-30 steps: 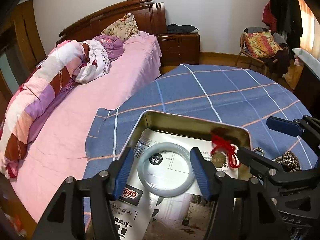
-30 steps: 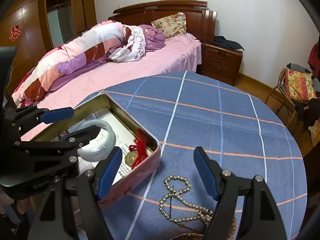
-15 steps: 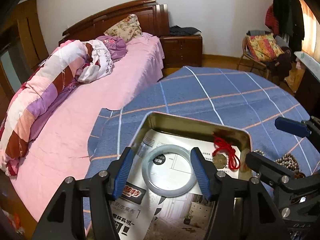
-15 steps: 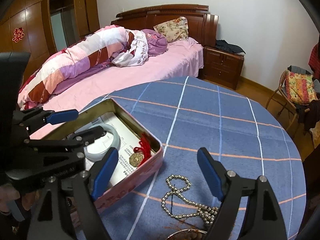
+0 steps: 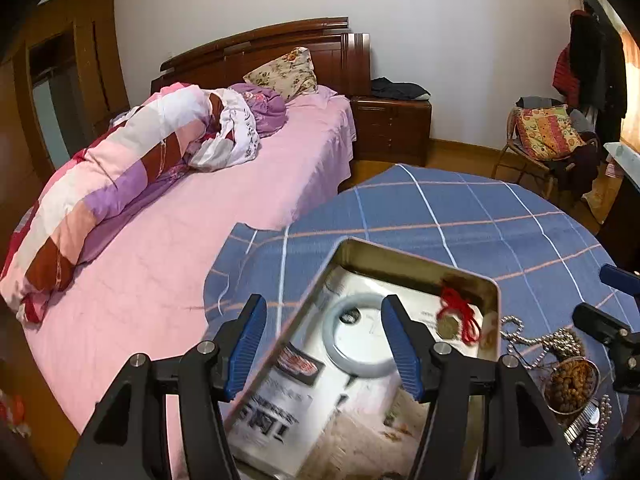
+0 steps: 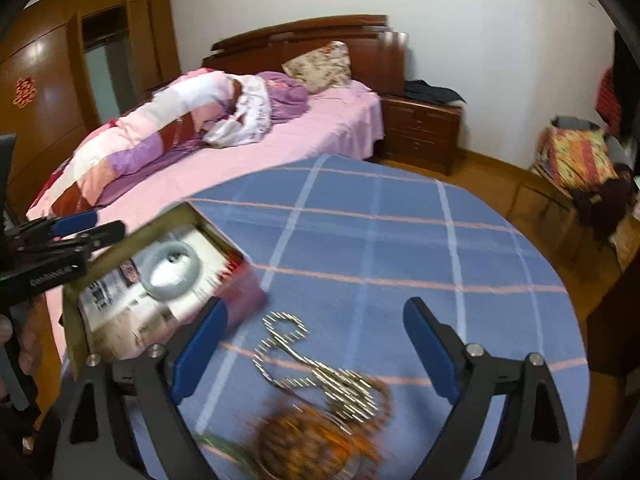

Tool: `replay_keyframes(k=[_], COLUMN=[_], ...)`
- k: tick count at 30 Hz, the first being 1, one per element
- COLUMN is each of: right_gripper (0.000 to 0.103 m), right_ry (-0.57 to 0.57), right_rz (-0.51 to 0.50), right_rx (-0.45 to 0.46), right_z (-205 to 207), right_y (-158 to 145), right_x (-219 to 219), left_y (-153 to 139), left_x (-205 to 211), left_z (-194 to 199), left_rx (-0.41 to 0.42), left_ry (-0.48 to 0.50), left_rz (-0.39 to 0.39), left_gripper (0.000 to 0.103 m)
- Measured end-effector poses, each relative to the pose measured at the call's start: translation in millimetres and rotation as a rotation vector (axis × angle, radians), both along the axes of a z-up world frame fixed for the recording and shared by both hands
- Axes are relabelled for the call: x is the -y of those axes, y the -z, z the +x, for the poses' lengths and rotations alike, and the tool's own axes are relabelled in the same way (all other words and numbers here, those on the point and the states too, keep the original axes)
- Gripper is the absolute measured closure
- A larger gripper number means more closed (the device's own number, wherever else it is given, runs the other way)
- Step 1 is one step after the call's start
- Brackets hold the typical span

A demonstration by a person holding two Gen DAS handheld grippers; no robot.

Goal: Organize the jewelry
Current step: 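Move both open tools back to the jewelry pile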

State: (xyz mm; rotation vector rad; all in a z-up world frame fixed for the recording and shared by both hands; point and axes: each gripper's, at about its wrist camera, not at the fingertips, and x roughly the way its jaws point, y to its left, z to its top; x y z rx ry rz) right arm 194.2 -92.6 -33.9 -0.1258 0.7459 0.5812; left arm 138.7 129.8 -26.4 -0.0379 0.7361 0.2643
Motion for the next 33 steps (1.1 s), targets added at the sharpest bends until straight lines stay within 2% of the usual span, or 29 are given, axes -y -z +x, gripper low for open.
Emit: replay_keyframes(k=[5,10,14,20,22,26,29,33], right_gripper=[0.010,0.010,0.010,0.010,0.011,0.023,0.038,0.043], right_ry=[0.063,0.107,0.122,0.145,0.157,0.149,0.122,0.062], right_rz=[-0.006,-0.001,0.004,0.005,0.015,0.042,0.028,0.013], right_rx=[-0.035,-0.082,-0.090,-0.075,-0.080,-0.081,-0.073,-0.074], right_z=[-5,-14,-21,-32,-36,-50,-57,-64], right_y=[13,29,36,38,40,39,38,39], right_x=[38,69,83,95,102,107,101,86], left_y=[2,2,7,10,11,12,12,18], left_x=[29,63,84,120,124,123,124,132], left_z=[-13,-20,-25,-31,-32,-45,-60,-74], left_rx=[0.008,0.010,-0.002,-0.015,-0.020,-0.016,-0.009,-0.032], left_ry=[0.051,0.106,0.136,0.250,0.254,0.254,0.260,0.289], left_rz=[-0.026,0.006,0.004,0.032,0.036,0.038,0.076,0.104], left_gripper=[0.043,0.043,0.043,0.043,0.043,0.043,0.043,0.043])
